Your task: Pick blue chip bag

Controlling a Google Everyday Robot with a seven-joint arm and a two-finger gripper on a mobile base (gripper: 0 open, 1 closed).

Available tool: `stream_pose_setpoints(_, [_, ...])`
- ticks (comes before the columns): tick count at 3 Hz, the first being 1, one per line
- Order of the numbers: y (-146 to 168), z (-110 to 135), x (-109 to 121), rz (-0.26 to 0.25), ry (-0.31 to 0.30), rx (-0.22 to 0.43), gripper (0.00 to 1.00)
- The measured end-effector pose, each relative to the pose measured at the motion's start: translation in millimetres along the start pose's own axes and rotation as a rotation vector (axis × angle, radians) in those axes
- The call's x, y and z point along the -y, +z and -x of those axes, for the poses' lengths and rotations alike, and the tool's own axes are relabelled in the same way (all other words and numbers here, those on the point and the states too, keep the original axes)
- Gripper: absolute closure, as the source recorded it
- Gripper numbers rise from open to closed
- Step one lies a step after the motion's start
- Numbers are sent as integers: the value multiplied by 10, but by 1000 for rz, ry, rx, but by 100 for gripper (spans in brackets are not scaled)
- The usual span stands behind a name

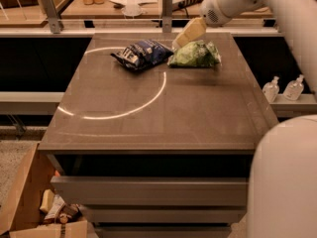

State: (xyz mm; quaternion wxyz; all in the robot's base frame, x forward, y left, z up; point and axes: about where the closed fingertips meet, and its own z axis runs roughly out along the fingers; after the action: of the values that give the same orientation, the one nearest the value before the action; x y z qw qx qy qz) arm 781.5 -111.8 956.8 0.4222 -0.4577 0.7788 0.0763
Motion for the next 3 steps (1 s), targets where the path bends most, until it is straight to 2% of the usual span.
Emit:
stream_pose_setpoints(1, [498, 89, 22, 36, 20, 9, 0])
stream_pose_setpoints(2, [980, 168, -119, 97, -31, -24, 0])
stream_pose_setpoints(3, [1314, 121, -268, 148, -74, -76, 0])
